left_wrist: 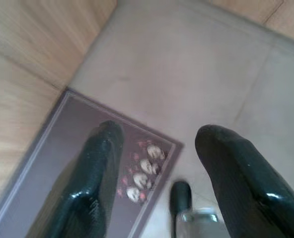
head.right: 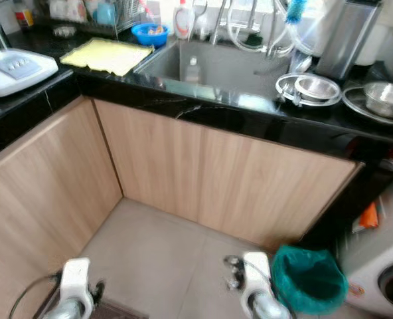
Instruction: Kitchen organization
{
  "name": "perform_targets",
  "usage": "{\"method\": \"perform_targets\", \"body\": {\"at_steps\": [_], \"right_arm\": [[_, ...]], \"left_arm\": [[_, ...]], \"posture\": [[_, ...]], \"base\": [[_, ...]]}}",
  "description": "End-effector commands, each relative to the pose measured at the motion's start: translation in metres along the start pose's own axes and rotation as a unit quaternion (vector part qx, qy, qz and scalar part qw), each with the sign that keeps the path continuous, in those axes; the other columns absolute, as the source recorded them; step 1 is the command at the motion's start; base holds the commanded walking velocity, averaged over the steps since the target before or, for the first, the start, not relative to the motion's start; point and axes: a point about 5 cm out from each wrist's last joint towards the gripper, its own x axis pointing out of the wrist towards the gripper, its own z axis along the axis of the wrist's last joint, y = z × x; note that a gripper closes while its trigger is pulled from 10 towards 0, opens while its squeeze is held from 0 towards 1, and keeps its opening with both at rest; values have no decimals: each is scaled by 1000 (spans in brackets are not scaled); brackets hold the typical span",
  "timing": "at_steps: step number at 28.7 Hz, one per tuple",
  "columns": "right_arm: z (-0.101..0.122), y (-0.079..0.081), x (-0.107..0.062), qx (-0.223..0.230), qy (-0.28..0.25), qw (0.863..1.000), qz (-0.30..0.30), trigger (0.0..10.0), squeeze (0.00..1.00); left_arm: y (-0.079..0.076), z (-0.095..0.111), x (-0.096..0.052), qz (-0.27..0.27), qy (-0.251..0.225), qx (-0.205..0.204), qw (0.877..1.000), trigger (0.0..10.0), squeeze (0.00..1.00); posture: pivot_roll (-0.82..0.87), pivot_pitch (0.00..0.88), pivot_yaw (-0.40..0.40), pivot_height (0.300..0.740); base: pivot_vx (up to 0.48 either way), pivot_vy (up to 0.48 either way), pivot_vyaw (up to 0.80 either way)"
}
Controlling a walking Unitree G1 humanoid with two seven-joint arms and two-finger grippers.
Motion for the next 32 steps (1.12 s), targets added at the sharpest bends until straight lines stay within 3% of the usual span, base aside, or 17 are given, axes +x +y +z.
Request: {"method": "perform_targets", "body": {"at_steps": [1, 7, 19, 26, 32], "right_arm": [[-6, -12, -4, 3, 12, 1000, -17, 10000, 0], [-8, -12, -4, 1, 19, 1000, -16, 10000, 0], [-8, -12, -4, -3, 17, 1000, -16, 10000, 0], [-7, -12, -4, -4, 20, 1000, -14, 10000, 0], [-6, -12, -4, 0, 14, 1000, -17, 10000, 0]], "left_arm": [[-7, -1, 0, -12, 5, 7, 1000, 10000, 0], [-8, -3, 0, -15, 8, 9, 1000, 10000, 0], [-11, -3, 0, -22, 10, 18, 1000, 10000, 0], [-11, -2, 0, -22, 8, 18, 1000, 10000, 0], [-12, -2, 0, -23, 9, 16, 1000, 10000, 0]], "posture": [[-23, 0, 18, 740], [-25, 0, 16, 740], [-25, 0, 13, 740], [-26, 0, 13, 740], [-28, 0, 13, 740]], "base": [[345, 0, 0], [346, 0, -633], [347, 0, 0], [346, 0, -601], [346, 0, 0]]}}
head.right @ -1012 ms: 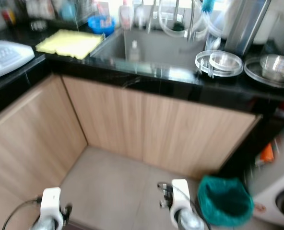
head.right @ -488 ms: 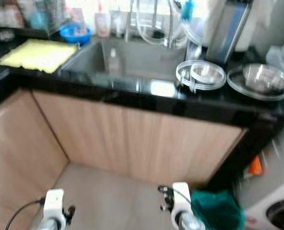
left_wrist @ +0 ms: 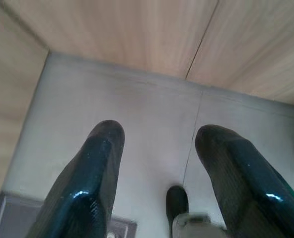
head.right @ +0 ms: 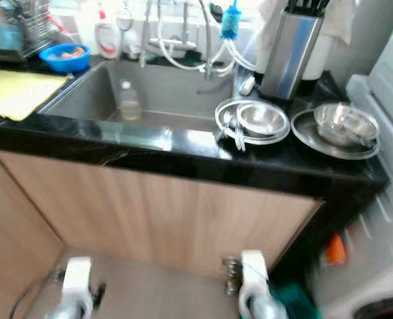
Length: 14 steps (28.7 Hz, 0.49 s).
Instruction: Kitchen organization
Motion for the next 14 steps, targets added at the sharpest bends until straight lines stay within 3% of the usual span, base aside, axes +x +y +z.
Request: {"method": "perform_targets", "body": {"at_steps": [1, 14], "right_arm": [[1, -8, -1, -1, -2, 1000, -11, 10000, 0], [2, -8, -1, 2, -4, 1000, -12, 10000, 0]], "left_arm": [[-3, -2, 0, -2, 6, -5, 1000, 10000, 0], [-2, -4, -1, 7, 11, -15, 1000, 10000, 0]], "posture": [[-29, 0, 13, 740], [-30, 0, 14, 740]], "base": [[345, 0, 0], [24, 0, 0]]}}
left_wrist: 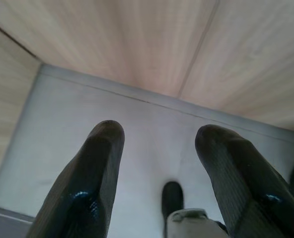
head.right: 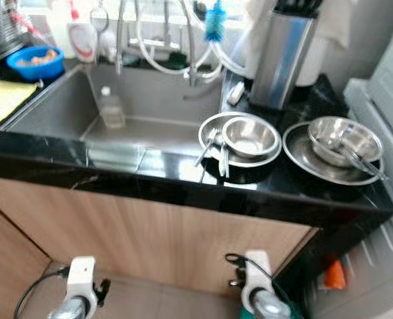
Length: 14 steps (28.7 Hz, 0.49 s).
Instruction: Kitchen organization
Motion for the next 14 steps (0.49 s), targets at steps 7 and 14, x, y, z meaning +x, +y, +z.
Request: {"method": "perform_targets", "body": {"at_steps": [7, 14], "right_arm": [[-6, -8, -3, 4, 9, 1000, -12, 10000, 0], [-6, -8, -3, 9, 7, 1000, -10, 10000, 0]], "left_arm": [[-2, -8, -2, 1, 18, -12, 1000, 10000, 0], [-2, -7, -1, -1, 17, -11, 1000, 10000, 0]], "posture": [[-31, 0, 12, 740], [-30, 0, 13, 740]], "base": [[0, 480, -327], [0, 480, 0]]}}
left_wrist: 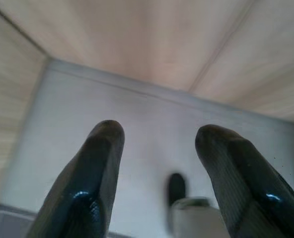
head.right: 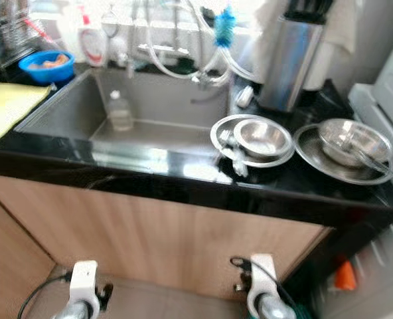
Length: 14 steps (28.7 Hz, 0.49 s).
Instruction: Kitchen organization
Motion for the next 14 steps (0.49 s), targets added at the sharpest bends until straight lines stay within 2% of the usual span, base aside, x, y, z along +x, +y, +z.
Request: {"method": "perform_targets", "body": {"at_steps": [1, 4, 7, 14], "right_arm": [[-3, -12, -3, 4, 6, 1000, -16, 10000, 0], [-4, -12, -3, 9, 9, 1000, -15, 10000, 0], [-2, -12, -3, 4, 1, 1000, -16, 10000, 0], [-2, -11, -3, 3, 0, 1000, -17, 10000, 0]], "left_arm": [[-5, 3, 1, -5, -3, -6, 1000, 10000, 0], [-4, 2, 1, -5, -1, -6, 1000, 10000, 0], [-4, 1, 1, -4, 0, -6, 1000, 10000, 0], [-4, 2, 1, -5, -6, 1, 1000, 10000, 0]], "posture": [[-29, 0, 13, 740], [-29, 0, 14, 740], [-29, 0, 15, 740], [-31, 0, 16, 740]], "base": [[0, 480, -450], [0, 480, -658], [0, 480, 0], [0, 0, 0]]}}
